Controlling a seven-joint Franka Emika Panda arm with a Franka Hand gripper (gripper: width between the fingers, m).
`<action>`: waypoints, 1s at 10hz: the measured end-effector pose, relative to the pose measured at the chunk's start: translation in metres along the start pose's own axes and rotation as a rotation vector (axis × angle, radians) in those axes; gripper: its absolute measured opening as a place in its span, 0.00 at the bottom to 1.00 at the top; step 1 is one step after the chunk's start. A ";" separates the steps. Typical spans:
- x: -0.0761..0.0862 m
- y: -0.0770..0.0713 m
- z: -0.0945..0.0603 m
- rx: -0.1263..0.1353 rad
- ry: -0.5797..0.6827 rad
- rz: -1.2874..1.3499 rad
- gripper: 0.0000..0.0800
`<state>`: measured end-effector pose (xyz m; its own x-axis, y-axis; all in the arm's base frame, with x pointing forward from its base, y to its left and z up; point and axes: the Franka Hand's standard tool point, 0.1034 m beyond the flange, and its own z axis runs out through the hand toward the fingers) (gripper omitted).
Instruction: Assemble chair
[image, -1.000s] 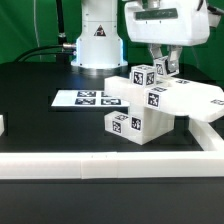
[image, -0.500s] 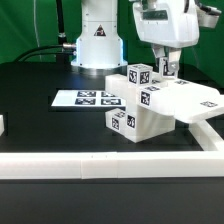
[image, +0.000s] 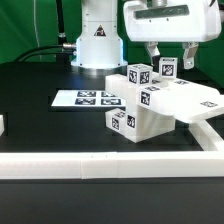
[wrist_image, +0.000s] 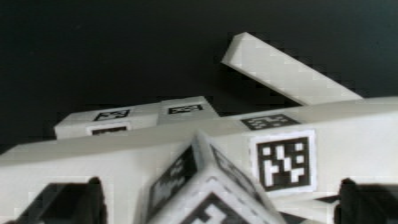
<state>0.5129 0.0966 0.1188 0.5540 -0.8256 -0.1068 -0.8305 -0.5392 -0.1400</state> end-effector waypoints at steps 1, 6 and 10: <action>0.000 -0.001 0.000 -0.027 0.011 -0.164 0.81; -0.001 -0.006 0.001 -0.100 0.029 -0.691 0.81; -0.001 -0.005 0.001 -0.101 0.025 -0.734 0.48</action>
Offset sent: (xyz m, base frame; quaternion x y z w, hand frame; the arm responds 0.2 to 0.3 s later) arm 0.0064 0.0021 -0.0006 -0.0832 0.0130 -0.3379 0.9374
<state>0.5170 0.1000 0.1184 0.9684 -0.2494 0.0021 -0.2486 -0.9657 -0.0752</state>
